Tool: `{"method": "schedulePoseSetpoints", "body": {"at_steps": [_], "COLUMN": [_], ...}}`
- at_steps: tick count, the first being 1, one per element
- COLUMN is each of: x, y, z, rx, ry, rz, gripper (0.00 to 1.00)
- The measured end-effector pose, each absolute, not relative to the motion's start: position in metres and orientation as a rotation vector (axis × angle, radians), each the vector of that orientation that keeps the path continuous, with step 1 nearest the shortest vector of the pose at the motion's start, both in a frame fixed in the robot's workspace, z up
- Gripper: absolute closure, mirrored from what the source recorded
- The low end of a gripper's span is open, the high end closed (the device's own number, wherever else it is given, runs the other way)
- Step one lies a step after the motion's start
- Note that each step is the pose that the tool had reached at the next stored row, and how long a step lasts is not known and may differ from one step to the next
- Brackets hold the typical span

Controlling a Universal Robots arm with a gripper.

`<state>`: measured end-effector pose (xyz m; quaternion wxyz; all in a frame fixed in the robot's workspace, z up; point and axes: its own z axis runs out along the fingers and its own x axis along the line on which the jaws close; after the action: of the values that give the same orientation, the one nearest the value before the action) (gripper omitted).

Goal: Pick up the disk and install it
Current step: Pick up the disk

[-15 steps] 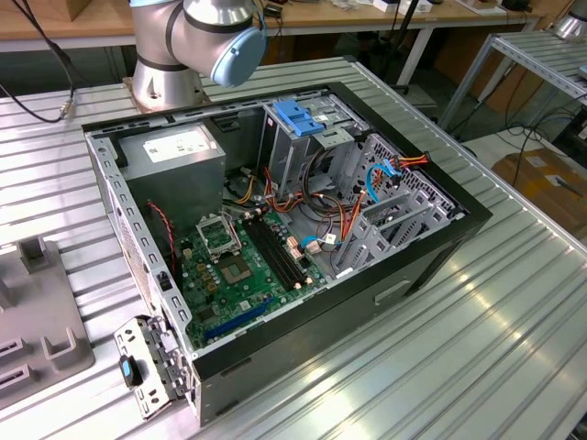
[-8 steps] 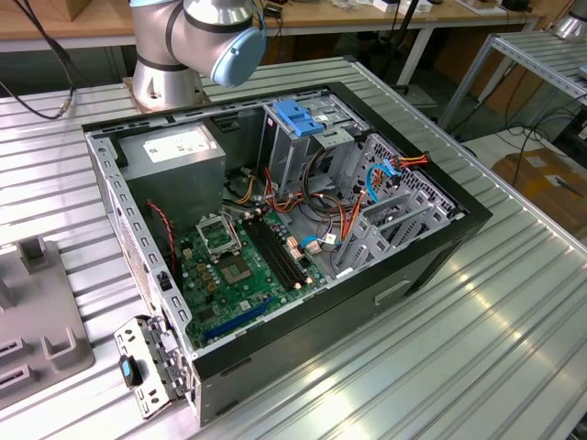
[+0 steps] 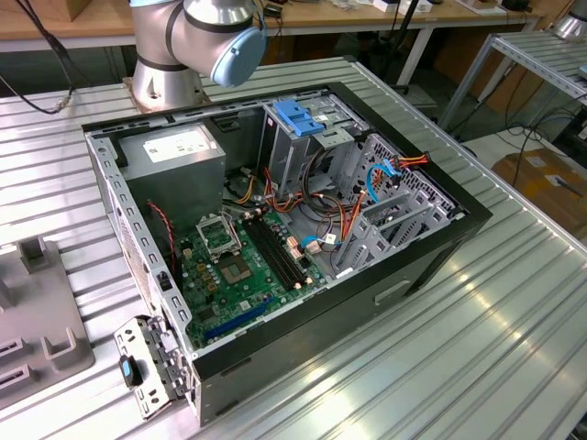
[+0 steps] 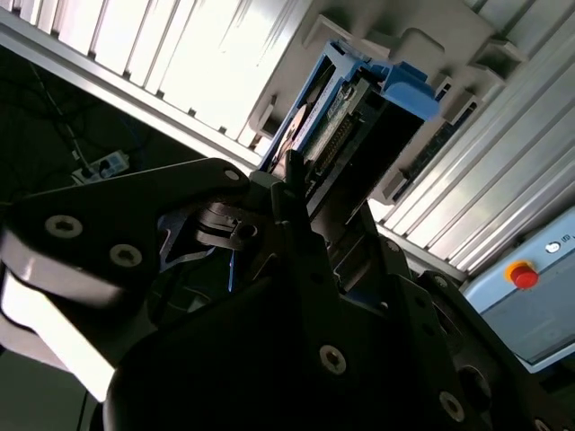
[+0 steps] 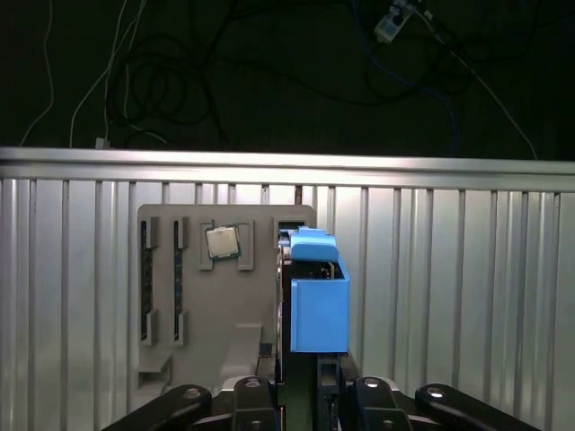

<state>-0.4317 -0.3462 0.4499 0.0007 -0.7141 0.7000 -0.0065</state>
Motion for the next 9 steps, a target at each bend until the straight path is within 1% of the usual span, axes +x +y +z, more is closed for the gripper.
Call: {"method": "schedulePoseSetpoints", "body": {"at_steps": [9], "x": [-0.4318], "y": [-0.3462], "z": [0.4549], "rx": [-2.242], "ry": [2.198], "rz": [-0.02], "gripper": [0.65]}}
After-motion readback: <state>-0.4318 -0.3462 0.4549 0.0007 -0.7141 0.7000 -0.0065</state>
